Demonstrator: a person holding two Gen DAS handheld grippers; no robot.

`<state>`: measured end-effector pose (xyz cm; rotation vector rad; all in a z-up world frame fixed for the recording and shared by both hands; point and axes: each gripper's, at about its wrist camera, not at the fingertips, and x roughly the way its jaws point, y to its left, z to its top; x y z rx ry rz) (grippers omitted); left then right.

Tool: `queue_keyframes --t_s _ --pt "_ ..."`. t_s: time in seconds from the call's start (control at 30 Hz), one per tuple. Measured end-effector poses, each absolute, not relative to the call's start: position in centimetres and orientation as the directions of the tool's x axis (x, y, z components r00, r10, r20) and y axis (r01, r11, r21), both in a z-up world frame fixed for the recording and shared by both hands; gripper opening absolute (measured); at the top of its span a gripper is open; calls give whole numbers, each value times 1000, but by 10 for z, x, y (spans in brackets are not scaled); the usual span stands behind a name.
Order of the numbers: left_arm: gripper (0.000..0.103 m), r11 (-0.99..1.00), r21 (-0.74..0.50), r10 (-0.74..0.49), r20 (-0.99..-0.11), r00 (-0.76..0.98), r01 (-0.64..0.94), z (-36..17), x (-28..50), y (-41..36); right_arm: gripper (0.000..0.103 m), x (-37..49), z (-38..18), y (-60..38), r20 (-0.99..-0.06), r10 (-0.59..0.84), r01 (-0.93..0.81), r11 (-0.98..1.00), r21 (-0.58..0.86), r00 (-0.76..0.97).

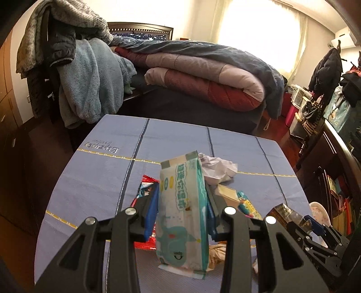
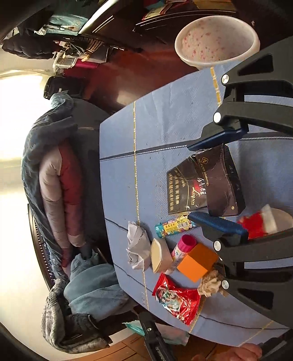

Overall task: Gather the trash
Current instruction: 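Carry the wipes pack and black box over the pink bin and release both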

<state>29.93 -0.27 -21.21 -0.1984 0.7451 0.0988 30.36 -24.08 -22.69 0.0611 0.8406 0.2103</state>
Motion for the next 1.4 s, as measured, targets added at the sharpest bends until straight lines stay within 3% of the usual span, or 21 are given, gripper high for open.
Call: queue_keyframes --t_s 0.67,1.4 --pt "37 992 -120 -40 -632 774 -47 -178 277 -55 56 246 -172 -284 -628 239 -159 970 182 741" --pt "37 984 -45 -165 -617 769 175 -169 277 -173 56 225 -180 -364 -621 165 -30 975 221 766"
